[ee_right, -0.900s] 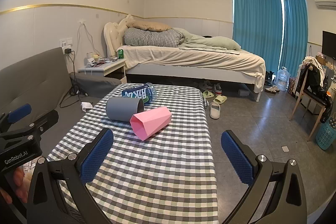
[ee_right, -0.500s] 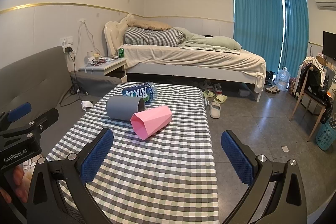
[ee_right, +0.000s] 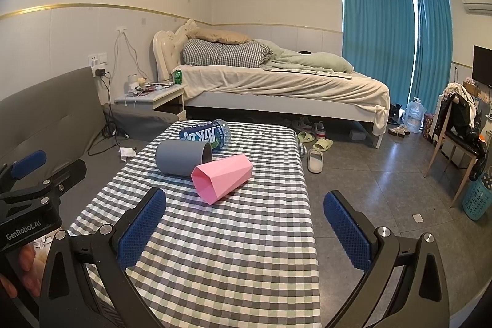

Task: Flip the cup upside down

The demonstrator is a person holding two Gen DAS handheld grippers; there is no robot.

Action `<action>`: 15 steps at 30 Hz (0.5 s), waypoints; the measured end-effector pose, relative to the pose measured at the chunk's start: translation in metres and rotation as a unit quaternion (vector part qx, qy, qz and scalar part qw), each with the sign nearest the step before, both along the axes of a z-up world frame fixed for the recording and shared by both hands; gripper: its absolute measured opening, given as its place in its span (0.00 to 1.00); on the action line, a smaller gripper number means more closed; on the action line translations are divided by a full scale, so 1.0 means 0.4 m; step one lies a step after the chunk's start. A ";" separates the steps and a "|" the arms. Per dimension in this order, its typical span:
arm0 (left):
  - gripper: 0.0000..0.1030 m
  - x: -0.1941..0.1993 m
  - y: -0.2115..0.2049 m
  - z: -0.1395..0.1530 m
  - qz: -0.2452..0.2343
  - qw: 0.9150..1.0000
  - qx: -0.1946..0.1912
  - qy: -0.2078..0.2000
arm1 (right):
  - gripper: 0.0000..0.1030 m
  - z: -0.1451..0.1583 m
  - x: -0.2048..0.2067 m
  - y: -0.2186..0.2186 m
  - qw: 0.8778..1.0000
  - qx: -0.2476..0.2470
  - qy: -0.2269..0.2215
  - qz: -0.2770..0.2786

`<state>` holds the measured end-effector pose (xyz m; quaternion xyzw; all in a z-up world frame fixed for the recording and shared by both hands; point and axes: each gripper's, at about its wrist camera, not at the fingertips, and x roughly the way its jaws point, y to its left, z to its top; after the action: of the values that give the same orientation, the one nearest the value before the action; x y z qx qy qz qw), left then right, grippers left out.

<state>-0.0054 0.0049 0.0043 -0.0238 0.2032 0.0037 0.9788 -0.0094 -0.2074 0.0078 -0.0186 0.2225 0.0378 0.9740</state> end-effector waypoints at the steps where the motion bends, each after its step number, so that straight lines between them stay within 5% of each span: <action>1: 0.96 0.000 0.000 0.000 0.000 1.000 0.000 0.000 | 1.00 0.000 0.000 0.000 1.000 0.000 0.000 0.000; 15: 0.96 0.001 0.014 0.005 -0.003 1.000 -0.001 0.010 | 1.00 -0.005 0.002 0.006 1.000 0.000 0.003 0.004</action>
<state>-0.0050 0.0104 0.0062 -0.0239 0.2135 0.0013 0.9766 -0.0087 -0.2051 0.0056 -0.0198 0.2255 0.0414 0.9732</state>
